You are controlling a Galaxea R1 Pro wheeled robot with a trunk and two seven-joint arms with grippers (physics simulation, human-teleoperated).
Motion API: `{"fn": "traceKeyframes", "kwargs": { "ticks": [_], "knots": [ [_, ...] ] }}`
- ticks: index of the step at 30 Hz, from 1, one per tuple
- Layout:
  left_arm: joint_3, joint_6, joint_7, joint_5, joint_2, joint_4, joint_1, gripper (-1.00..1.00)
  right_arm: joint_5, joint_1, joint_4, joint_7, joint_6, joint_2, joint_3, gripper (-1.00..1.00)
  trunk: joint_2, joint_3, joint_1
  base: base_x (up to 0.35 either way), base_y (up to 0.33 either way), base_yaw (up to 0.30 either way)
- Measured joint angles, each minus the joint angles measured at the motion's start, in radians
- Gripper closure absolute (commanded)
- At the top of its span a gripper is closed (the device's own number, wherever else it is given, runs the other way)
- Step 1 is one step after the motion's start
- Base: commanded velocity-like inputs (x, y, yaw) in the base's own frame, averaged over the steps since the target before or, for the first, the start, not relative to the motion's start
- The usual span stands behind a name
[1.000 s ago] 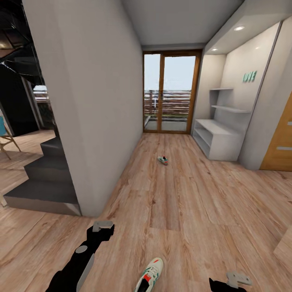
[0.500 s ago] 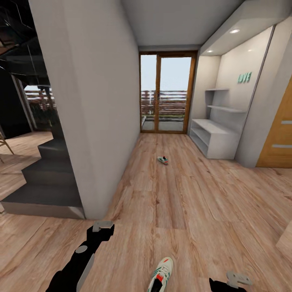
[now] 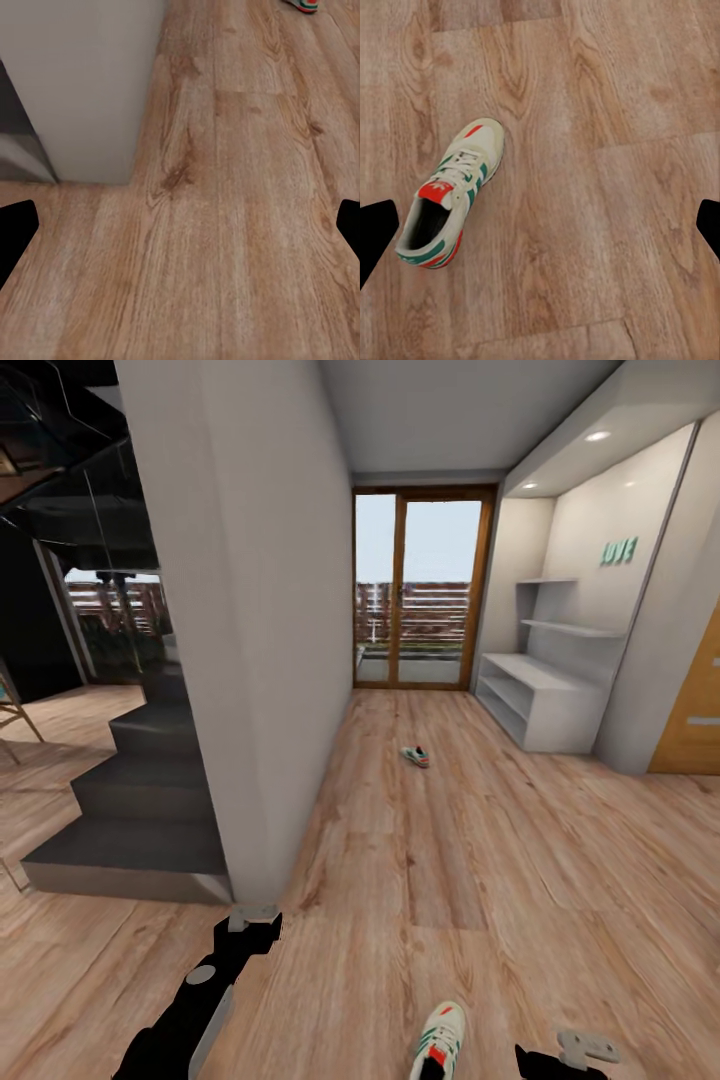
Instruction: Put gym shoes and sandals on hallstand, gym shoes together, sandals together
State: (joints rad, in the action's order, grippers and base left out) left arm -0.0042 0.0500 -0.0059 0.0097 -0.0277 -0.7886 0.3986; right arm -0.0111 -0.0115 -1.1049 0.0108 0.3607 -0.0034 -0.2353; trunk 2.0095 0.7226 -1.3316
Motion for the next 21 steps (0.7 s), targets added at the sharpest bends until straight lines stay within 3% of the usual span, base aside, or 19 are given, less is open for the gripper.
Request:
{"fn": "traceKeyframes", "kwargs": {
  "ticks": [7,12,21],
  "knots": [
    [0.0,0.0,0.0,0.0,0.0,0.0,0.0,-1.0,0.0,0.0,-0.001,0.0,0.0,0.0,0.0,-1.0,0.0,0.0,0.0,0.145,0.256,-0.044],
    [0.0,0.0,0.0,0.0,0.0,0.0,0.0,-1.0,0.0,0.0,-0.001,0.0,0.0,0.0,0.0,-1.0,0.0,0.0,0.0,0.133,0.168,-0.236],
    [0.0,0.0,0.0,0.0,0.0,0.0,0.0,-1.0,0.0,0.0,-0.001,0.0,0.001,0.0,0.0,-1.0,0.0,0.0,0.0,0.024,0.025,-0.292]
  ]
}}
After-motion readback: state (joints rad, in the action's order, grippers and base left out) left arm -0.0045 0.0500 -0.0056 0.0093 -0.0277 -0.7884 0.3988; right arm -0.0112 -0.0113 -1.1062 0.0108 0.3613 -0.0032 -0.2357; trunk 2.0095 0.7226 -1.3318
